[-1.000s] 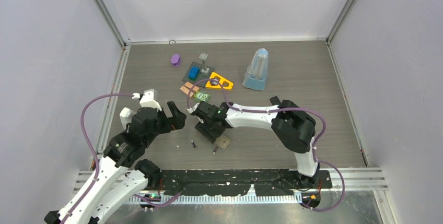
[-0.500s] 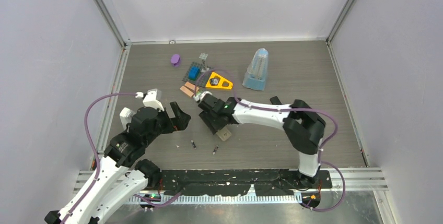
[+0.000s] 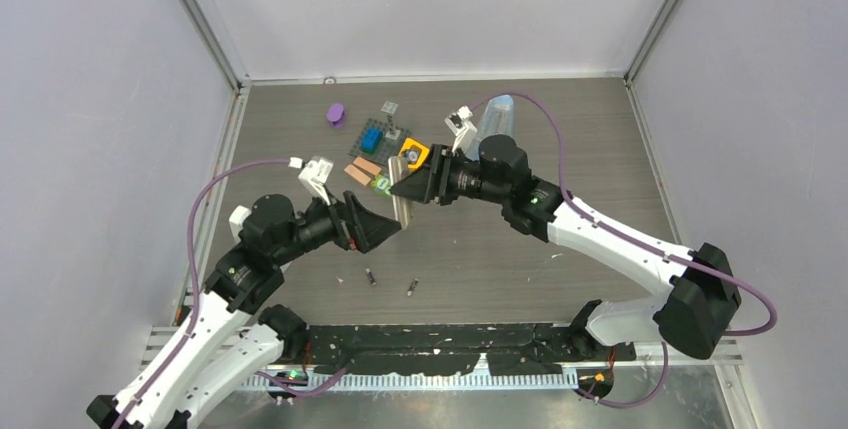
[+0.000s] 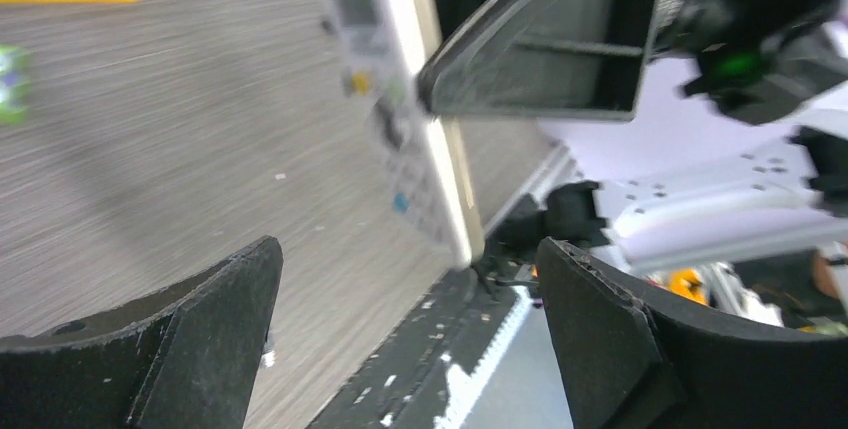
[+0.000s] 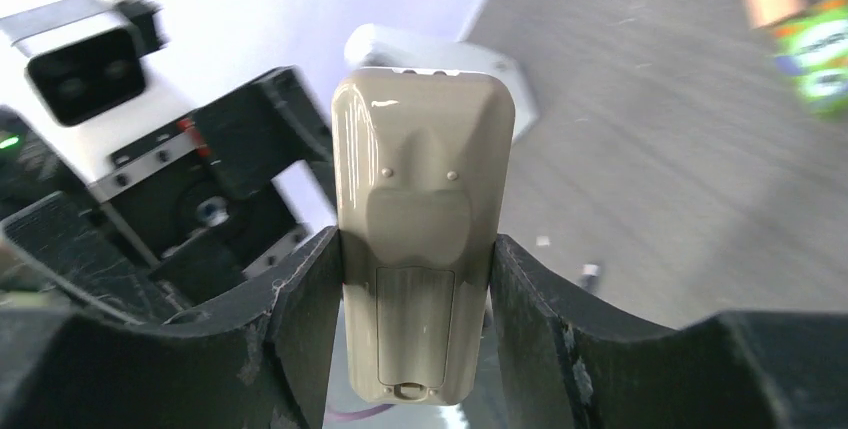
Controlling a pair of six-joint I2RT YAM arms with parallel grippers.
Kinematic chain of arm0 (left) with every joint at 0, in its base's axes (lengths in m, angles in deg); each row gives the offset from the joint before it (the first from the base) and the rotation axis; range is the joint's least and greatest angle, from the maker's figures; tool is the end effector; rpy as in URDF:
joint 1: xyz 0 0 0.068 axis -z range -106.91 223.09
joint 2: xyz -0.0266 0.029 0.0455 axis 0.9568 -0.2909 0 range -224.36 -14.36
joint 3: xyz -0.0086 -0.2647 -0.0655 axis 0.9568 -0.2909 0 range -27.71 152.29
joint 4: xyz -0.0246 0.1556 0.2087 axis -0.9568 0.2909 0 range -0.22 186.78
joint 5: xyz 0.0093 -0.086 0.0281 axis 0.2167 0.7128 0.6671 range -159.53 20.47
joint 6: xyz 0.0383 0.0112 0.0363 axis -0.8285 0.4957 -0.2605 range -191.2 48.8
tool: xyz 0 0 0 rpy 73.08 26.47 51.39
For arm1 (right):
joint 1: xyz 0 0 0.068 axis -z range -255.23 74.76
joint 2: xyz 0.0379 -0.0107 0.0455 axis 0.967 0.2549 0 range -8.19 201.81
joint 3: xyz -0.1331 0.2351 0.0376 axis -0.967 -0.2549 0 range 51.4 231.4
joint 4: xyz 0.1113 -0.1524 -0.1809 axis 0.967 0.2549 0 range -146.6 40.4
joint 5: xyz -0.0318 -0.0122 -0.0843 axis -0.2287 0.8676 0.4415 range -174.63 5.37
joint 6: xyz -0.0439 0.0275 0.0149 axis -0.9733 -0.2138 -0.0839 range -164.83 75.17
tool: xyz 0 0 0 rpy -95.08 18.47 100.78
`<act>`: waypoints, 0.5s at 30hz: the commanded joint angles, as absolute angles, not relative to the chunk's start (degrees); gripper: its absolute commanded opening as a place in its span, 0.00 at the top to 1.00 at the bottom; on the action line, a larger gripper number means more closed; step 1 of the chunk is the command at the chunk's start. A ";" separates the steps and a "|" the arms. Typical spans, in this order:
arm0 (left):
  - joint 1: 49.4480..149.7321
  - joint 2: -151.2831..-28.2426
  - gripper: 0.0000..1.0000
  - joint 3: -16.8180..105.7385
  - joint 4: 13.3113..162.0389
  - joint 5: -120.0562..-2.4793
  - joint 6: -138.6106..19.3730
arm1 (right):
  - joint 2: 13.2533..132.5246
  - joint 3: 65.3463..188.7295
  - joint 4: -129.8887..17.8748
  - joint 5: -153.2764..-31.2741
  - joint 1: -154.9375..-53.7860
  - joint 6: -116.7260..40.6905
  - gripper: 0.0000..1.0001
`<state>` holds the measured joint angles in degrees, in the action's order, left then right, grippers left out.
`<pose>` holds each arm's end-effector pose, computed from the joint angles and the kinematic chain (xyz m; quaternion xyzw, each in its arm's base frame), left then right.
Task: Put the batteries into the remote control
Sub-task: Turn over the remote control at the center of the board.
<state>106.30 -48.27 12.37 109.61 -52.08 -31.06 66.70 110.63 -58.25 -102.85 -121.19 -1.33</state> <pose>0.1138 -0.0873 0.3212 0.0466 0.7814 -0.4605 0.4186 0.2060 0.2291 0.3339 -0.1141 0.7759 0.5164 0.3439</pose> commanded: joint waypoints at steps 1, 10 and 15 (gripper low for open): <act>106.01 -52.18 0.00 15.56 94.30 -38.42 -25.70 | 64.73 106.27 -82.01 -113.80 -121.64 16.25 0.75; 106.05 -57.85 0.06 12.83 78.80 -33.16 -12.10 | 63.96 103.66 -93.52 -116.05 -121.82 24.38 0.73; 106.05 -58.12 0.20 9.52 73.81 -32.71 -7.43 | 64.52 102.64 -97.07 -116.21 -121.83 26.62 0.72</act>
